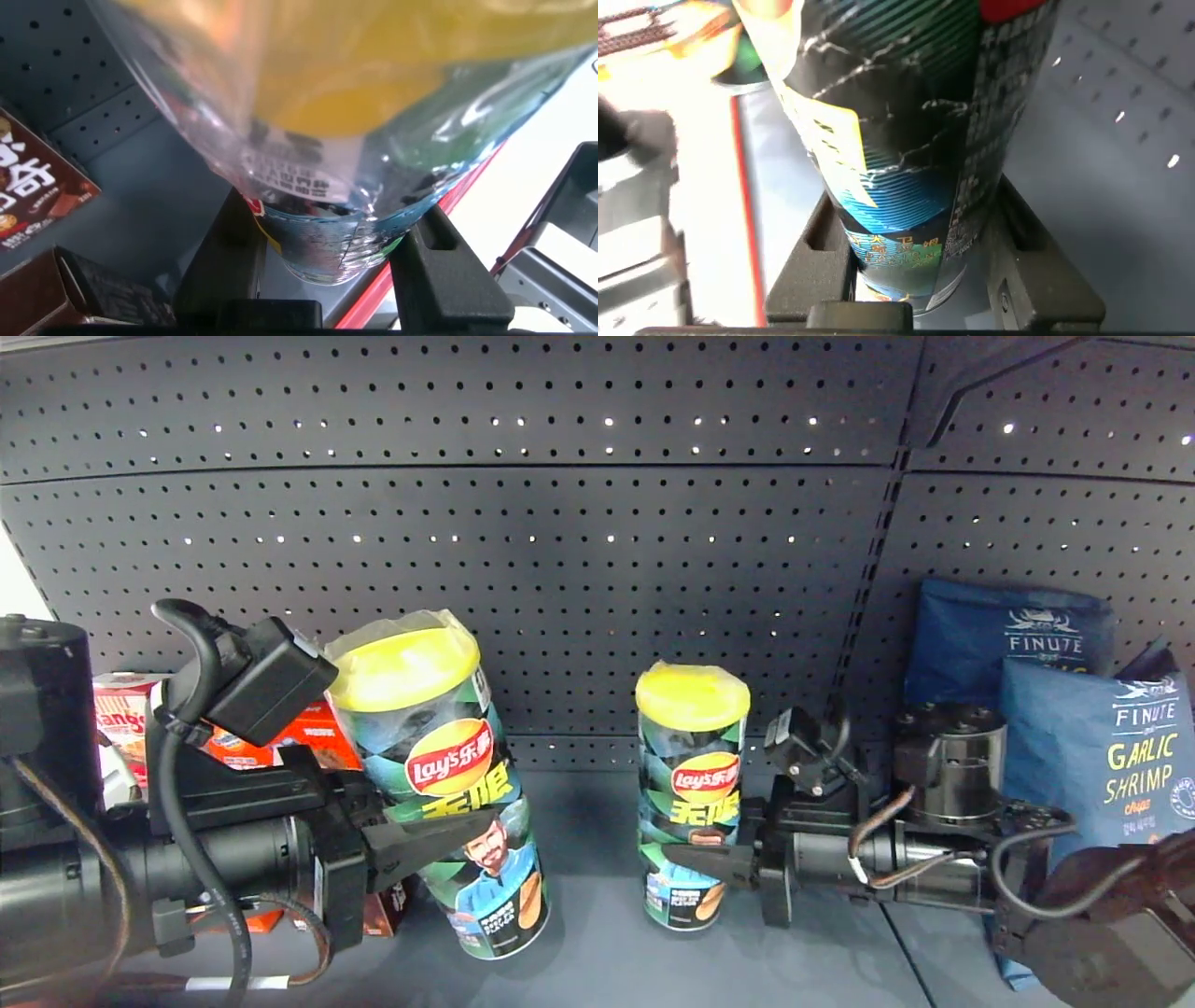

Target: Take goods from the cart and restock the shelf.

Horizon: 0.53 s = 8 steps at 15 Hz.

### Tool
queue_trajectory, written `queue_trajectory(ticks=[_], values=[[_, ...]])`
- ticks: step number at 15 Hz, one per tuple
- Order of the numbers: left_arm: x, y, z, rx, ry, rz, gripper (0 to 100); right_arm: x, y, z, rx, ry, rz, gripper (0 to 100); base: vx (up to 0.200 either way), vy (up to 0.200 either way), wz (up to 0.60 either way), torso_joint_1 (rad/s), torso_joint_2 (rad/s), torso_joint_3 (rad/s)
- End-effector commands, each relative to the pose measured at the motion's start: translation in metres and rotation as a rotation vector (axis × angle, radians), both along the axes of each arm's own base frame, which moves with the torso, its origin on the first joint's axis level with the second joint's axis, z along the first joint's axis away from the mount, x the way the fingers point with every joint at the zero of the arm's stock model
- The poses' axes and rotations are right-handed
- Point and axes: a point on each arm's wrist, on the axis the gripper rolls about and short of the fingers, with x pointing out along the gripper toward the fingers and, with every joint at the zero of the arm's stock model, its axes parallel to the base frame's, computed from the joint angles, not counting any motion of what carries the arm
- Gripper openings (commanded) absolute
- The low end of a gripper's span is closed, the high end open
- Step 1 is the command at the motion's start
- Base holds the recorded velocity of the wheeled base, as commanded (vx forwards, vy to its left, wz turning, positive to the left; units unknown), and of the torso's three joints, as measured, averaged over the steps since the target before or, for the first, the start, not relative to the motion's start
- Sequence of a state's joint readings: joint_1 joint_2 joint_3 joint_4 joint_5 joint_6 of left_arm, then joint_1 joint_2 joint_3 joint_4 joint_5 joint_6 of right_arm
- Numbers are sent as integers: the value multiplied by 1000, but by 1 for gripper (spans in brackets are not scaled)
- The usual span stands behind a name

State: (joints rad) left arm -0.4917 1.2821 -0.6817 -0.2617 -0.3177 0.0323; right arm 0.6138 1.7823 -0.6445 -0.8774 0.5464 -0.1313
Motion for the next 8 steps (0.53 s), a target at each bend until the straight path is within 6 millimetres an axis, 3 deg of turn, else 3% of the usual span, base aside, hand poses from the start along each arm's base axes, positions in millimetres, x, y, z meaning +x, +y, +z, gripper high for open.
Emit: queue_trajectory(ticks=[1, 8], values=[[-4, 2, -1, -1, -1, 1, 0, -27, -12, 11, 8, -24, -9, 0, 0, 0, 0, 0, 0, 0], [-7, 4, -4, 6, 2, 13, 0, -50, -18, 6, 50, 8, -36, 0, 0, 0, 0, 0, 0, 0]])
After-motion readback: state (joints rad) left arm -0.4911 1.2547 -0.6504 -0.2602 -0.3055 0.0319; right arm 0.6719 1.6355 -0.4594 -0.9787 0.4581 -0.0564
